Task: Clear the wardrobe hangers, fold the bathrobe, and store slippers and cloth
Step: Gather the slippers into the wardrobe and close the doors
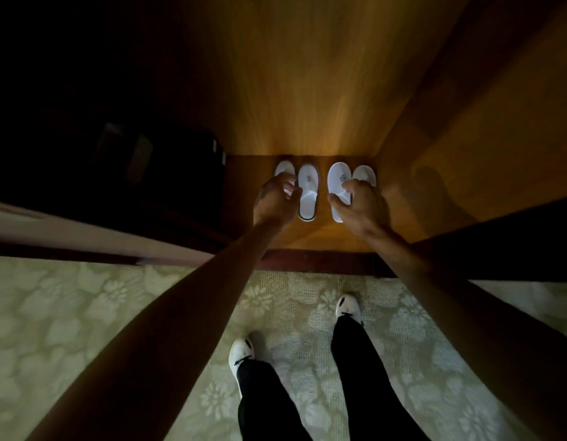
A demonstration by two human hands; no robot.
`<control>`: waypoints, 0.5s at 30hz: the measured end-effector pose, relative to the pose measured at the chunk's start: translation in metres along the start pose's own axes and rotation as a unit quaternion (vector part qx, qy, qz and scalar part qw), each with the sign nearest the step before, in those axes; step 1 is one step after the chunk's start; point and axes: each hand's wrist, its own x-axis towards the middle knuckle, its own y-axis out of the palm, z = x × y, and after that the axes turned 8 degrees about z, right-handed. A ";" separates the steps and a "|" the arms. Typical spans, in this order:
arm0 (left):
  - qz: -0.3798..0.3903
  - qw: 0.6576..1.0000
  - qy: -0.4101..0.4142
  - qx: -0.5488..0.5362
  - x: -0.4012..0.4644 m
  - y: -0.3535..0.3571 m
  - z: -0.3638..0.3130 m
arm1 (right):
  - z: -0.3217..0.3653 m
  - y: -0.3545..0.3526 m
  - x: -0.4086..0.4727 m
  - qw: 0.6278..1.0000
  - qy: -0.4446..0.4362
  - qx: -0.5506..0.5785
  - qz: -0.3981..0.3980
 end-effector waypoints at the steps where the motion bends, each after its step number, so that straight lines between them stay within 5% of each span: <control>1: 0.009 1.000 0.013 0.013 -0.013 -0.017 -0.010 | 0.015 -0.007 -0.017 1.000 -0.010 0.007 -0.008; 15: 0.004 0.975 0.206 0.089 -0.171 -0.256 -0.045 | 0.250 -0.035 -0.214 0.994 -0.052 0.021 -0.093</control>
